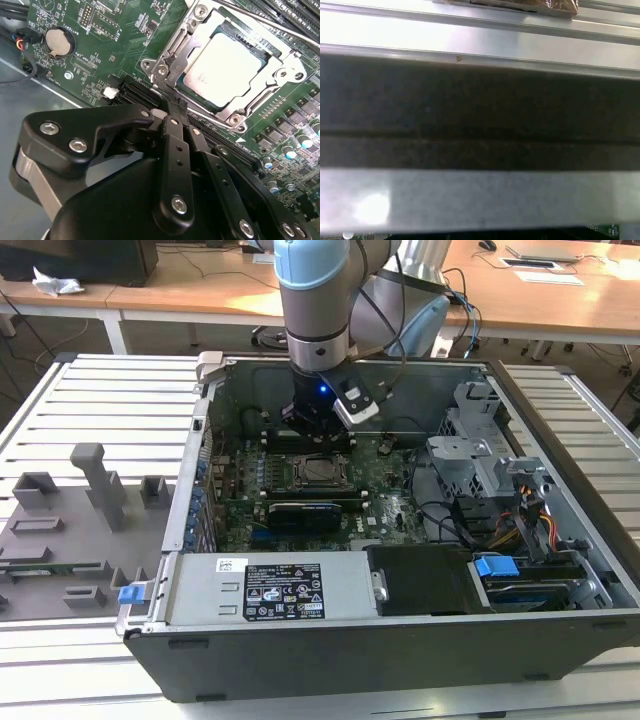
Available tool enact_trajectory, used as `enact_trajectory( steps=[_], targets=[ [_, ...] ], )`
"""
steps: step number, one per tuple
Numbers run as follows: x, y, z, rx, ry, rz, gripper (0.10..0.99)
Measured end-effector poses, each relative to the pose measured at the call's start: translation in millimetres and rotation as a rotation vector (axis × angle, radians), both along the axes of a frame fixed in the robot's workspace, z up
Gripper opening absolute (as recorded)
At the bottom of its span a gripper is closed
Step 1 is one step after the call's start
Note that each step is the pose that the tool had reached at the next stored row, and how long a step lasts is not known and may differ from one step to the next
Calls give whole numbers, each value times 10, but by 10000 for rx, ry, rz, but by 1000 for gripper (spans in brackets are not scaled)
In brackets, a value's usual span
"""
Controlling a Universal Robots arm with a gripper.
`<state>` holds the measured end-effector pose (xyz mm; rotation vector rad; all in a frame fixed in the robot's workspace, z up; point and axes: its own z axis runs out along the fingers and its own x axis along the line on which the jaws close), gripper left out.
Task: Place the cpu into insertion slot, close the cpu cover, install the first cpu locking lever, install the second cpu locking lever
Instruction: 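Install the first cpu locking lever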
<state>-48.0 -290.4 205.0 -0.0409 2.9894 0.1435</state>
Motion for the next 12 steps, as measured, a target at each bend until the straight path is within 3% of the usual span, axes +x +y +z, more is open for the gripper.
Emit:
enact_trajectory(
  steps=[9, 12],
  targets=[
    [16, -34, -51, -53, -6, -2, 106],
    [16, -36, -22, -56, -3, -2, 106]
  ],
)
